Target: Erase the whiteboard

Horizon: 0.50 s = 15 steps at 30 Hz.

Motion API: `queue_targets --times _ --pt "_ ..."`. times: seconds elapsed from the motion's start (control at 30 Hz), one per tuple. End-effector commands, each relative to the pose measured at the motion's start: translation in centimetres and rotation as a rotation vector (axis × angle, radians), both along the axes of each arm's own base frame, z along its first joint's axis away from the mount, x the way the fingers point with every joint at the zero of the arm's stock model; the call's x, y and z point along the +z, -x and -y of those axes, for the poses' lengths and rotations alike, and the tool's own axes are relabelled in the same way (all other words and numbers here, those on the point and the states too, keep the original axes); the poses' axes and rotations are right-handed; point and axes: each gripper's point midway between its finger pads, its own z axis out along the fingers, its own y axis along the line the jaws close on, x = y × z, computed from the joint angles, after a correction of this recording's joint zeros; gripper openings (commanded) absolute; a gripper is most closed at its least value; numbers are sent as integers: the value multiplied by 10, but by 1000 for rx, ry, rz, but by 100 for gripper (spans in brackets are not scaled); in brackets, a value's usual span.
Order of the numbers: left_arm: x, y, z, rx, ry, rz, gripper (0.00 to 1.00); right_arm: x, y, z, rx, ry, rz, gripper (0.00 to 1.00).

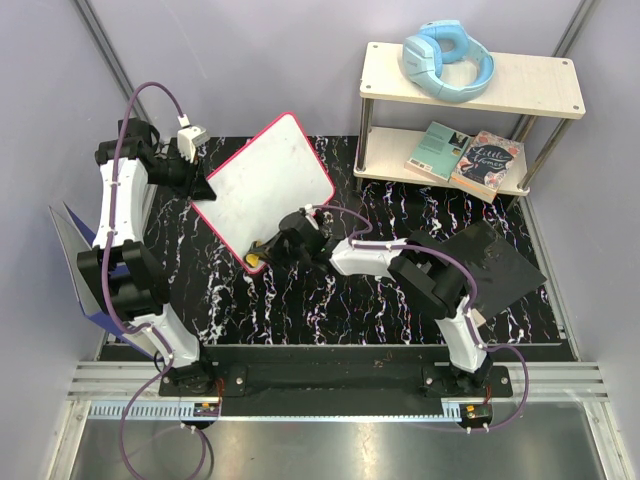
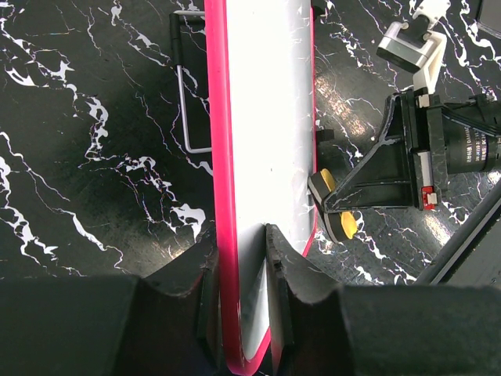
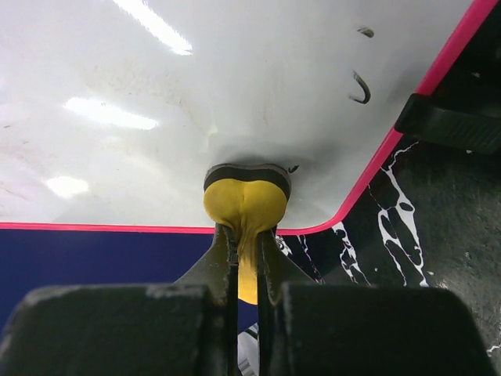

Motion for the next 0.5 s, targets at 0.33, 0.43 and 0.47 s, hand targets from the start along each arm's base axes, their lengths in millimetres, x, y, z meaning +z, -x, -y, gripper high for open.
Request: queue_targets --times 0.33,0.43,0.47 --pt "5 -12 -3 -40 -49 82 0 -9 -72 78 -262 38 53 0" --pt "5 -12 -3 -42 -50 82 0 -6 -82 77 -253 20 66 0" --pt "5 -12 -3 -44 -52 83 0 -3 -85 76 -246 10 70 0"
